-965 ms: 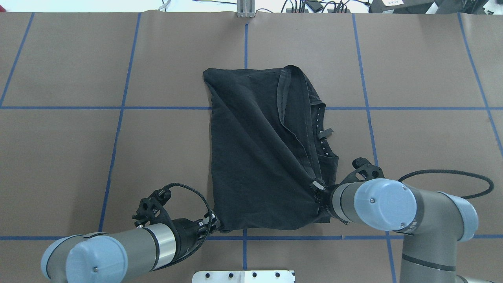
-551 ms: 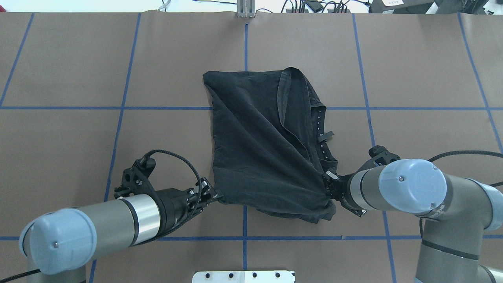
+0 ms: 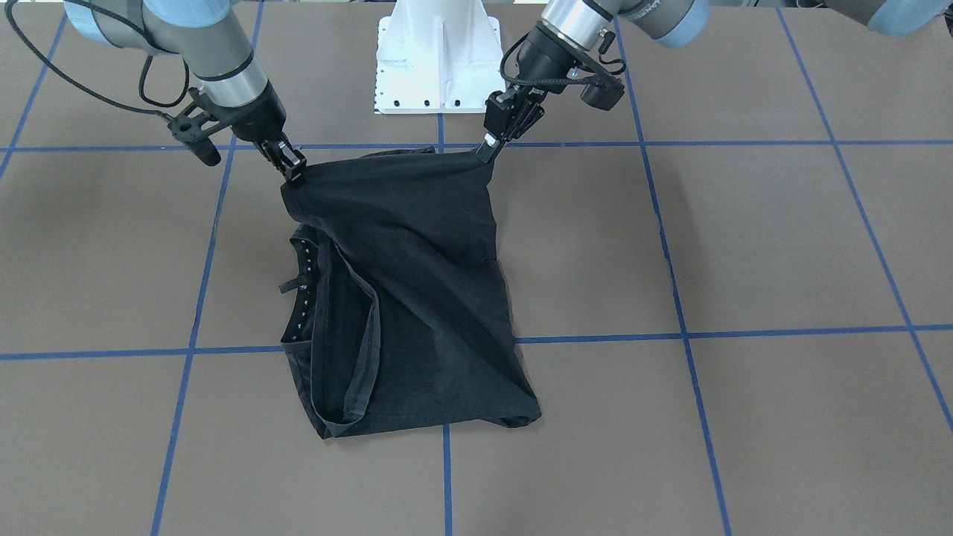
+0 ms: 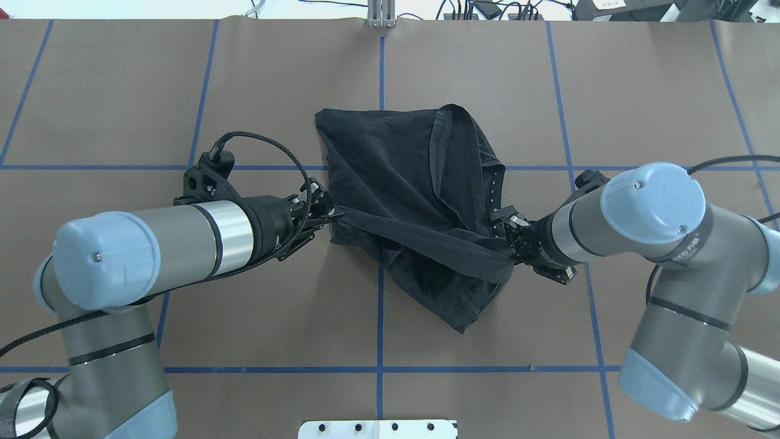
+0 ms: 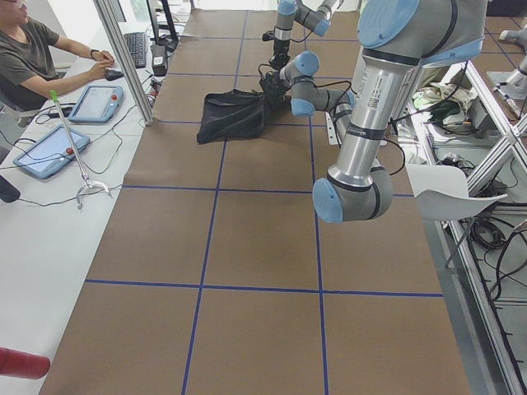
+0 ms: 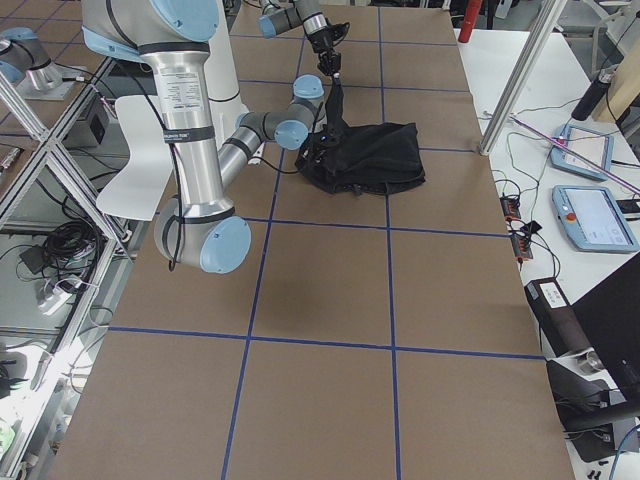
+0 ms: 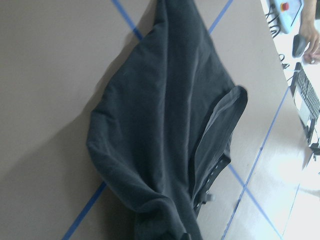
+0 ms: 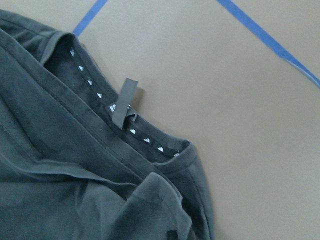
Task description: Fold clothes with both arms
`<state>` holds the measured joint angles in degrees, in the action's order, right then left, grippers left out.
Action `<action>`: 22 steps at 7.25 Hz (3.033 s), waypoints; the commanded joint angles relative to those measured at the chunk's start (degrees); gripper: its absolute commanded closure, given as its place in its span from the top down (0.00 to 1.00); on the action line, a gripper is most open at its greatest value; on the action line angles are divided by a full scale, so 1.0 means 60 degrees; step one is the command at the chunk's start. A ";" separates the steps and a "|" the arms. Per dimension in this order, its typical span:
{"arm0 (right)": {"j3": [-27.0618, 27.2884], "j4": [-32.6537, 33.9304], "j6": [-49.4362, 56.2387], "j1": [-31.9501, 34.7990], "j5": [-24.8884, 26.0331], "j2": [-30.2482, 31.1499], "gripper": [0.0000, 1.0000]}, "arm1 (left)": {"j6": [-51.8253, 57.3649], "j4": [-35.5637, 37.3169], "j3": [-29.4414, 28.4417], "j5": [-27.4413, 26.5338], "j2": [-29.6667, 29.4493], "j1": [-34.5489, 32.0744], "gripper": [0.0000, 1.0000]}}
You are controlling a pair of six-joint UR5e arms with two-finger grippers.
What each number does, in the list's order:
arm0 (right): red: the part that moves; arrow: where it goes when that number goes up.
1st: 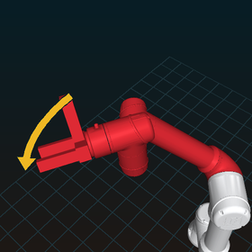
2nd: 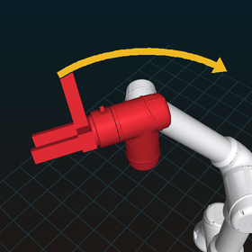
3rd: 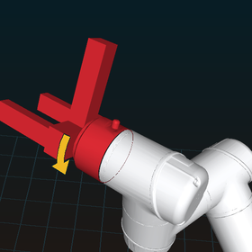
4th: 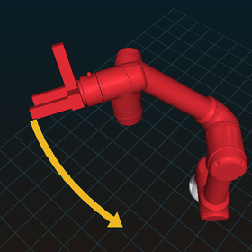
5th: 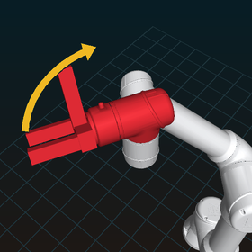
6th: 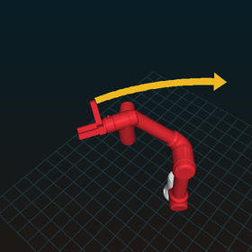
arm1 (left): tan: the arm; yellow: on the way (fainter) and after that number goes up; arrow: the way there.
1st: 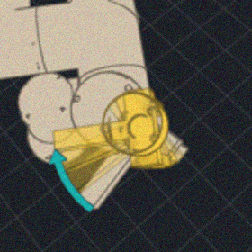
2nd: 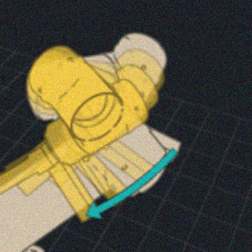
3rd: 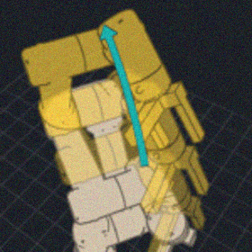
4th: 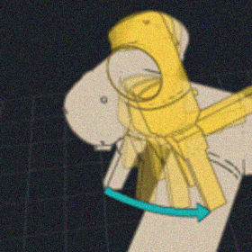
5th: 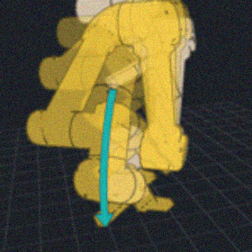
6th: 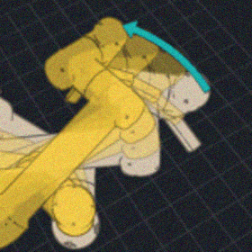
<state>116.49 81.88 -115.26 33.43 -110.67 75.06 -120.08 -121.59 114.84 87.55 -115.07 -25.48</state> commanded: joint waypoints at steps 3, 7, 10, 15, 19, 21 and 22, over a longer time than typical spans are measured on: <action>-0.5462 -0.0053 0.2312 0.2552 -0.2074 -0.4189 0.00 | 0.0701 -0.0051 -0.3629 0.0627 -0.2437 -0.2265 0.00; -1.2728 -0.2547 0.5221 0.3290 -0.1961 -0.7836 0.99 | 0.2078 -0.2776 -0.8487 0.0424 -0.3583 -0.3165 0.99; -1.2692 -0.2733 0.5105 0.3304 -0.2018 -0.8100 1.00 | 0.2171 -0.2792 -0.8447 0.0423 -0.3688 -0.3224 1.00; -0.5075 0.1976 0.3653 0.0431 0.1304 -0.5581 0.99 | 0.4071 -0.2631 -0.5437 0.2150 -0.1235 -0.3911 1.00; -0.4532 0.4426 0.5794 -0.1573 0.5272 -0.5684 0.77 | 0.4603 -0.2674 -0.4258 0.2181 0.0704 -0.3942 1.00; -0.4853 0.4124 0.9248 -0.1545 0.5496 -0.5932 0.78 | 0.4604 -0.2690 -0.3574 0.2196 0.1494 -0.3928 1.00; -0.5449 0.3440 1.0134 -0.1457 0.5496 -0.6136 0.78 | 0.4589 -0.2646 -0.3337 0.2182 0.1599 -0.3928 1.00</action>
<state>87.02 106.05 -63.15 24.25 -78.04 39.50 -92.50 -137.68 92.67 100.67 -107.05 -49.06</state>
